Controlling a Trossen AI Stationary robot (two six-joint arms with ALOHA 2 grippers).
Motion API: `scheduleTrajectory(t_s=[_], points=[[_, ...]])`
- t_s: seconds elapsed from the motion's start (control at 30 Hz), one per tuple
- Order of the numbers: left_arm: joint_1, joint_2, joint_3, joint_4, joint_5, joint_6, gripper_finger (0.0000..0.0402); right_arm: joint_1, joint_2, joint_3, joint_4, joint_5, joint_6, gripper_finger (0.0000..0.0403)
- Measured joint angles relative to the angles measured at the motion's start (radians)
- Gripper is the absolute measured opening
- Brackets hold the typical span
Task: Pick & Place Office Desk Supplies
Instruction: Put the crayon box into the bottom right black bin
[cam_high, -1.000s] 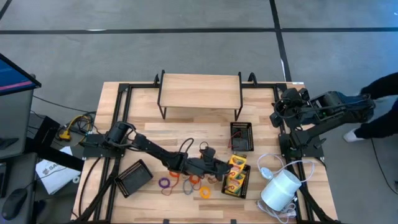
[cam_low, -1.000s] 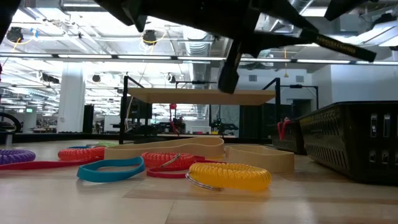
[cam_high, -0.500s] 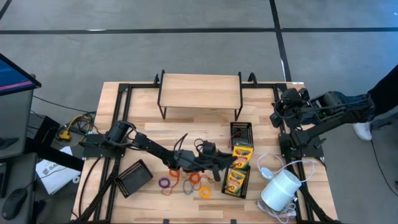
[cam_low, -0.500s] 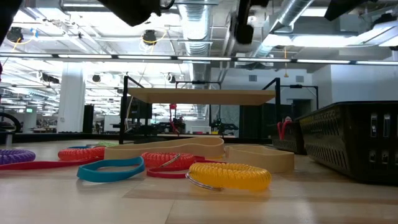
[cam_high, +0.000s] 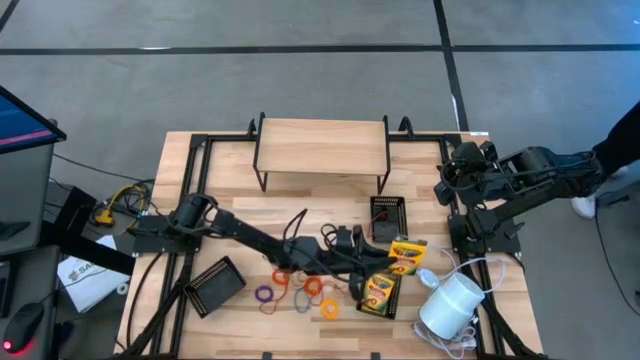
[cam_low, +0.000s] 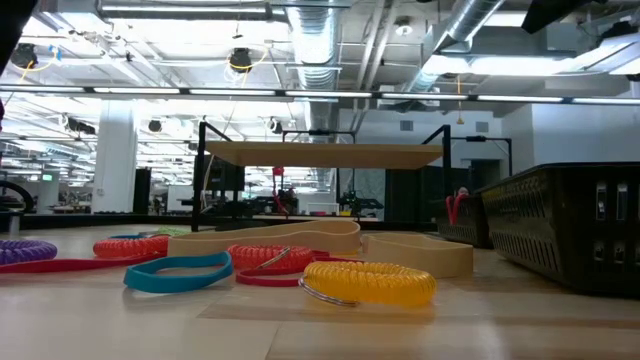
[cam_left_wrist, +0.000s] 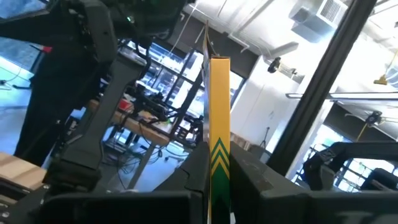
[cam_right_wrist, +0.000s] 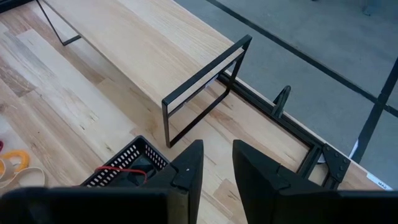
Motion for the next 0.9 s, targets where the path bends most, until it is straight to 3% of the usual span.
scheduleTrajectory(t_s=[0.47,0.9], points=[[-0.001,0.0,0.001,0.001,0.001,-0.006,0.0027,0.0,0.0,0.0,0.0,0.0,0.0,0.0084],[-0.005,0.0,0.0,-0.319,-0.054,-0.365,0.0027,0.0,0.0,0.0,0.0,-0.001,0.0,0.0084]])
